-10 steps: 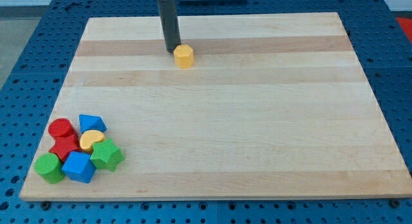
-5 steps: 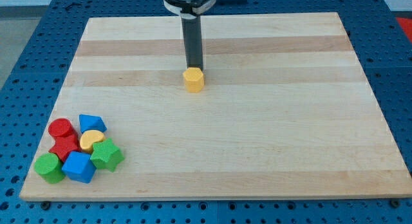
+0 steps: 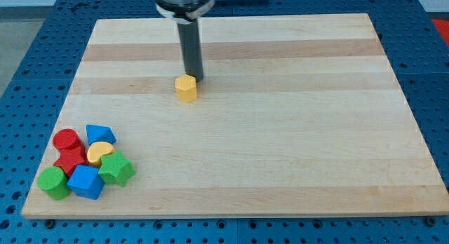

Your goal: Slide the yellow hexagon closer to green star

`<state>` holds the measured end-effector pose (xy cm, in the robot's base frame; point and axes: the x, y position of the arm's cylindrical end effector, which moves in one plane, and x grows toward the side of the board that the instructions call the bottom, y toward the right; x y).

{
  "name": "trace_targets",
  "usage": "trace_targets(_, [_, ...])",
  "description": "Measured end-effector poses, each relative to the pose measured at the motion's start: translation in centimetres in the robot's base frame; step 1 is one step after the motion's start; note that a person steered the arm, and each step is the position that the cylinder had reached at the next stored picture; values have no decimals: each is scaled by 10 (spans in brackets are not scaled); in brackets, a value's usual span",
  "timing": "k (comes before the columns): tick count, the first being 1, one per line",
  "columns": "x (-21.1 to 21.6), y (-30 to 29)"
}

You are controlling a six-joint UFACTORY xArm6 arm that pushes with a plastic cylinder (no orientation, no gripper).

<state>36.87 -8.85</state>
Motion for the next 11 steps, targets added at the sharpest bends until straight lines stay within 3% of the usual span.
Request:
trace_targets(2, [40, -46])
trace_targets(4, [39, 7])
trace_targets(8, [58, 56])
trace_targets(11, [83, 47])
